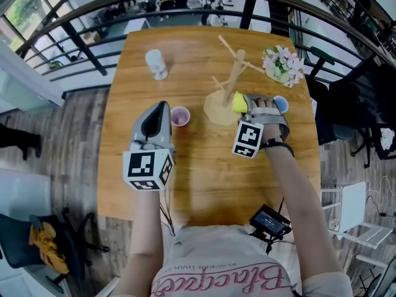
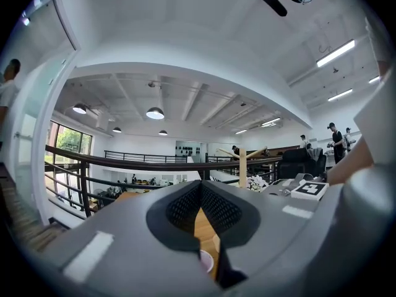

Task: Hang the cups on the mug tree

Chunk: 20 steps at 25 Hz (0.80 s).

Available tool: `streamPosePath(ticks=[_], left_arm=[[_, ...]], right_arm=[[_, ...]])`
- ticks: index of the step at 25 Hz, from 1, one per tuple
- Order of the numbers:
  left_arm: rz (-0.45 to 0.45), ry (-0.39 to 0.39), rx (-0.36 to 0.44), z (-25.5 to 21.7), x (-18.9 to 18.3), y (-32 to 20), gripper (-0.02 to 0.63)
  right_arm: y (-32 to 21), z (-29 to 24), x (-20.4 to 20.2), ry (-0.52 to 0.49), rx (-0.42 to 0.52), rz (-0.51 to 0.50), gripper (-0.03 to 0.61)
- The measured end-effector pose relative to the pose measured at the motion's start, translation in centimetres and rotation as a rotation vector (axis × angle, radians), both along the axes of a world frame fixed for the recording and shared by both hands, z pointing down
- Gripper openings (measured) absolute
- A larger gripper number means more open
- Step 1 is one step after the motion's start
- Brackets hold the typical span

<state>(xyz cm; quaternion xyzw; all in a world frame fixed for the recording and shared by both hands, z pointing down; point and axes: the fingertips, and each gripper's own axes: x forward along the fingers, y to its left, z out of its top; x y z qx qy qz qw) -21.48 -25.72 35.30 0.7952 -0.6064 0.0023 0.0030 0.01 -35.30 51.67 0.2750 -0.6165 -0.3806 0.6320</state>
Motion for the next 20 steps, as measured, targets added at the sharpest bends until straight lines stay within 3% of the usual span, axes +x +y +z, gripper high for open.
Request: streamPosePath(ticks=[5, 11, 15, 20], left_arm=[[-0.019, 0.015, 0.000, -0.1, -1.4, 0.0, 0.017], [-0.028, 0.012, 0.002, -0.2, -2.1, 0.3, 0.017], [-0.033, 0.007, 0.005, -0.4, -2.3, 0.4, 0.017], [-0.034, 0.000, 0.015, -1.0, -1.9, 0.8, 0.017]], right_arm=[[-0.4, 0.8, -0.7, 0.202, 0.001, -0.026, 0.261], [0.0, 1.9, -1.1, 0.289, -0.002, -0.034, 0.261], [0.3, 2.0, -1.5, 0.242, -0.005, -0.037, 0.268], [0.6, 1.3, -2.0, 0.076, -0.017, 0.012, 0.345]])
